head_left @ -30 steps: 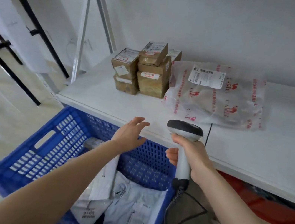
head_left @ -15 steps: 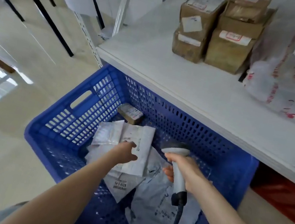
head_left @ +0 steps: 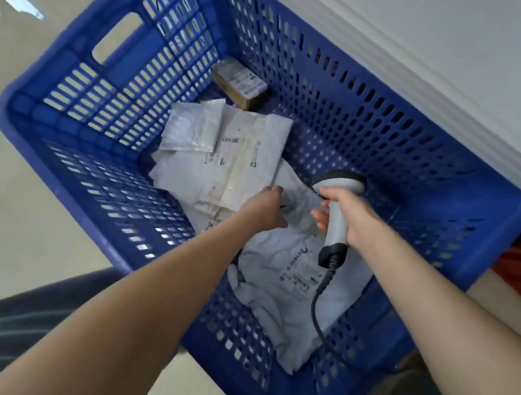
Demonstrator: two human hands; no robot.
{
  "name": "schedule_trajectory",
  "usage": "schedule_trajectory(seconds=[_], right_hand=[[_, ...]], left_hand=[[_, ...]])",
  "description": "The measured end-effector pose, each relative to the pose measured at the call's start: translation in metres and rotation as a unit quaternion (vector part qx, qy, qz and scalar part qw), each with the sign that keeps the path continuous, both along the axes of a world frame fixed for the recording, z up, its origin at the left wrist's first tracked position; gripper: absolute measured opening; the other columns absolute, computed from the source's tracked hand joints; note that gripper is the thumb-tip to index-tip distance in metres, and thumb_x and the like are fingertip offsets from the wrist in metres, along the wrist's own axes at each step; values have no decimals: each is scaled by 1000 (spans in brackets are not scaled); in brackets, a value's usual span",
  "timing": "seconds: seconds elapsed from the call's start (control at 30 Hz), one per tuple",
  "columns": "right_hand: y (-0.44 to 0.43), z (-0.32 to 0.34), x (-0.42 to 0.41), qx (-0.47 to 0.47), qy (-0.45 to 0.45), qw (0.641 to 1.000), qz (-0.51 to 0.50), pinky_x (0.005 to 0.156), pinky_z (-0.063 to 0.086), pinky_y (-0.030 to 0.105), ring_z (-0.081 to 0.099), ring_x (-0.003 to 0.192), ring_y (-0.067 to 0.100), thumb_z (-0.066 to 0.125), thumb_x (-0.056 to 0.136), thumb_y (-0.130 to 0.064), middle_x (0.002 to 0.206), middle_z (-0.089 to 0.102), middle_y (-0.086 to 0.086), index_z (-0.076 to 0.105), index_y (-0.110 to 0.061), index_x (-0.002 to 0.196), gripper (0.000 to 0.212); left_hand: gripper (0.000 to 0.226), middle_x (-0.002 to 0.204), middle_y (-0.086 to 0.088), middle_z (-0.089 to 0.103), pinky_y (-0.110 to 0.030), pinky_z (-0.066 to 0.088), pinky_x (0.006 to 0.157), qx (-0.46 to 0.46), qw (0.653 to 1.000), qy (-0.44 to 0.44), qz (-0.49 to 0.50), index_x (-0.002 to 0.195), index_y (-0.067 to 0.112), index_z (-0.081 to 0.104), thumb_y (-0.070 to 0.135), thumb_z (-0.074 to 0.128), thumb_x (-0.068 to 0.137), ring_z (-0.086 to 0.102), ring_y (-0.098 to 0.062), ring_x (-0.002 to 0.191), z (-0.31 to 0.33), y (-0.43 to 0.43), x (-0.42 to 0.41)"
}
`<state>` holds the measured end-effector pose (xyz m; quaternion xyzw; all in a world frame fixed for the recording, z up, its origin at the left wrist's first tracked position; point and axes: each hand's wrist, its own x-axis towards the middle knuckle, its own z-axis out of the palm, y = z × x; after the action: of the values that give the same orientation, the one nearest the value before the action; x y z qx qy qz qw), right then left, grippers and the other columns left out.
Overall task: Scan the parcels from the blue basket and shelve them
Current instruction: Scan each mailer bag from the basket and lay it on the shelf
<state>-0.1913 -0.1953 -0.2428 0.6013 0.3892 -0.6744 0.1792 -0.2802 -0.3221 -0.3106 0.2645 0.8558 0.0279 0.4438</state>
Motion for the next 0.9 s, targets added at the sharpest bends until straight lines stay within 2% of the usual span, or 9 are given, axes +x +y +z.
schedule_trajectory(seconds=[0.1,0.2,0.3,0.37,0.47,0.57,0.67,0.8,0.9], right_hand=[[2,-1,4,6,23,1000,-9,39,48,20,59,41,11,66,89,-25,71,64,11,55,-3,87,24],[2,11,13,14,47,999,-20,42,49,22,60,44,12,66,89,-24,69,64,11,55,-3,87,24],[4,26,22,20,60,998,-31,41,48,22,61,43,12,67,88,-25,70,65,12,56,-4,84,23],[9,31,23,29,65,997,-27,44,50,24,61,44,14,68,87,-25,70,66,13,58,-4,86,24],[13,29,23,40,59,997,-31,44,50,24,61,43,13,68,87,-24,71,66,14,57,-4,86,23],[12,22,26,37,48,998,-36,43,49,23,62,43,11,68,87,-24,74,66,13,58,-5,84,22],[10,27,27,29,57,997,-36,45,50,22,61,44,10,69,87,-25,73,66,12,58,-6,86,22],[7,59,25,64,94,992,-48,47,51,22,59,45,10,72,84,-23,71,69,11,63,-5,91,21],[4,100,24,111,141,982,-57,52,52,23,58,46,9,75,81,-20,68,69,8,66,-7,86,17]], left_hand=[[61,129,-16,54,-34,45,91,-18,1000,13,8,133,2,43,25,70,84,55,-30,116,-10,7,7],[47,123,-12,60,-35,50,89,-51,998,30,-14,124,7,52,26,69,84,59,-28,110,-10,8,15],[58,135,-14,39,-36,47,82,-36,996,82,-23,130,8,42,25,72,83,55,-30,114,-6,12,19],[73,141,-13,30,-37,46,87,-11,994,102,-26,138,8,33,26,75,80,47,-30,123,-8,21,15],[84,142,-14,37,-40,43,99,-56,992,74,-85,143,5,27,33,74,80,40,-31,130,-20,33,8],[46,129,-13,52,-36,45,92,-49,988,106,-102,133,6,46,25,56,92,49,-29,120,-27,30,11],[23,104,-9,66,-31,46,72,0,994,99,-42,105,10,66,20,52,90,61,-26,98,-10,26,1],[15,90,-9,58,-28,40,68,113,992,34,37,98,8,65,13,55,90,55,-25,85,52,27,-37],[5,83,-7,55,-28,39,67,184,981,40,51,87,10,60,13,58,91,51,-20,78,113,22,-55]])
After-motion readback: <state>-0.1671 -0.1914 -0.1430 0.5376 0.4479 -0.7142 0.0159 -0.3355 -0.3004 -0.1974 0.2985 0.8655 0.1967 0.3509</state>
